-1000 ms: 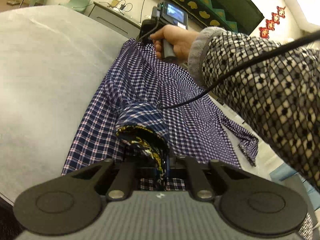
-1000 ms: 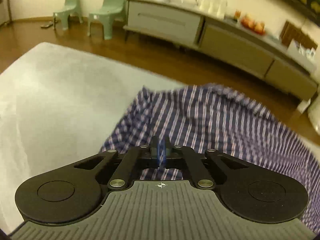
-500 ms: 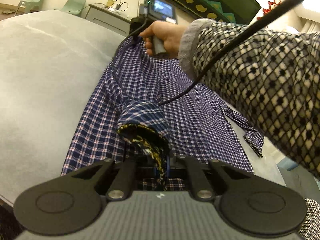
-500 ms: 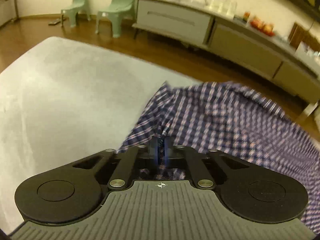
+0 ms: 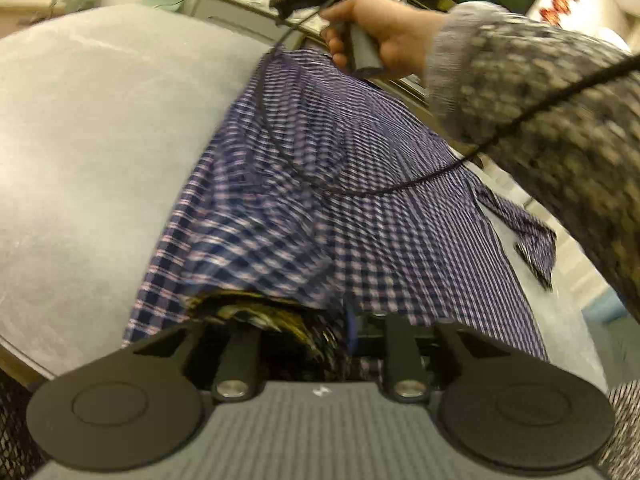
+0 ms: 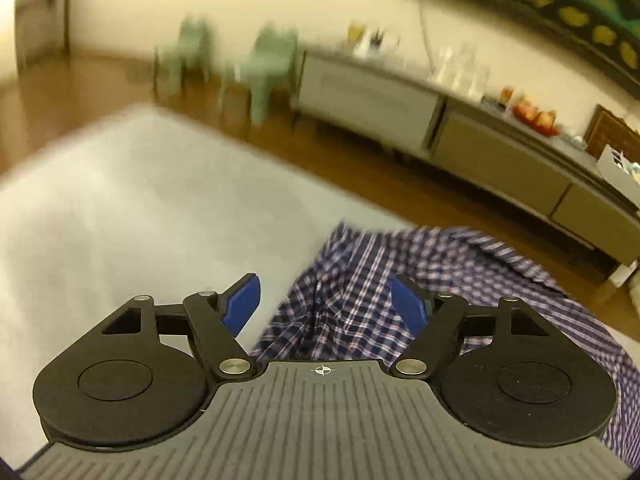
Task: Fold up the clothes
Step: 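Open both grippers and release the sleeve onto the shirt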
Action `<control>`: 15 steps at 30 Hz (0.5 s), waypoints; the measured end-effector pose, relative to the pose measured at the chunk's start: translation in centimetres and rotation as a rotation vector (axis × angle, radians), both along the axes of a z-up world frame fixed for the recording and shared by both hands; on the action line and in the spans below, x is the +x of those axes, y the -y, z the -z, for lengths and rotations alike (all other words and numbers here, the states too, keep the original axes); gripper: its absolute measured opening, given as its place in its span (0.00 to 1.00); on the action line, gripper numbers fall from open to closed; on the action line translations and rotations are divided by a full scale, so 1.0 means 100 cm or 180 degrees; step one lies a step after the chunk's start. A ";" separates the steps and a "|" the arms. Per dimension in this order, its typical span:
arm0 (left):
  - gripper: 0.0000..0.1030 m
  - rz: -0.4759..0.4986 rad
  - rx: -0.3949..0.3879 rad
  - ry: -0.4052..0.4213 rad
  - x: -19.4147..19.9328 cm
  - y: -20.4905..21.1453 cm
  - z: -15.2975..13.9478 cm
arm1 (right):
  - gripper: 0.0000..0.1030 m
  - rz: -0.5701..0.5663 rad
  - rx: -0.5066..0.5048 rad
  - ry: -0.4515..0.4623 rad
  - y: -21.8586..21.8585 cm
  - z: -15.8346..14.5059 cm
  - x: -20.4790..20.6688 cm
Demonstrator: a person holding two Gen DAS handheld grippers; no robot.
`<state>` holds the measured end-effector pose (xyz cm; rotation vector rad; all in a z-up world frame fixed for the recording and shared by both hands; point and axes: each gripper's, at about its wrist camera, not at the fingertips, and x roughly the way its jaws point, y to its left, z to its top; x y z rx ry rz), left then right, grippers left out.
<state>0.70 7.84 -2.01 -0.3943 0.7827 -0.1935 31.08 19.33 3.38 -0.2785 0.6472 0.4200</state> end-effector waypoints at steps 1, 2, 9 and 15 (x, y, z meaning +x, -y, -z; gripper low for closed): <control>0.41 0.0105 0.0062 0.0025 -0.004 0.006 -0.001 | 0.72 -0.0028 0.0131 0.0020 0.011 -0.011 -0.018; 0.44 0.0210 0.0125 0.0050 -0.008 0.013 -0.002 | 0.71 -0.0056 0.0261 0.0039 0.022 -0.022 -0.036; 0.45 0.0909 0.0499 0.0562 -0.063 0.047 -0.019 | 0.62 -0.0680 0.0422 -0.0493 0.077 0.001 -0.175; 0.45 0.0991 0.0925 0.1464 -0.112 0.057 -0.047 | 0.61 -0.0536 0.0011 -0.0597 0.118 0.031 -0.220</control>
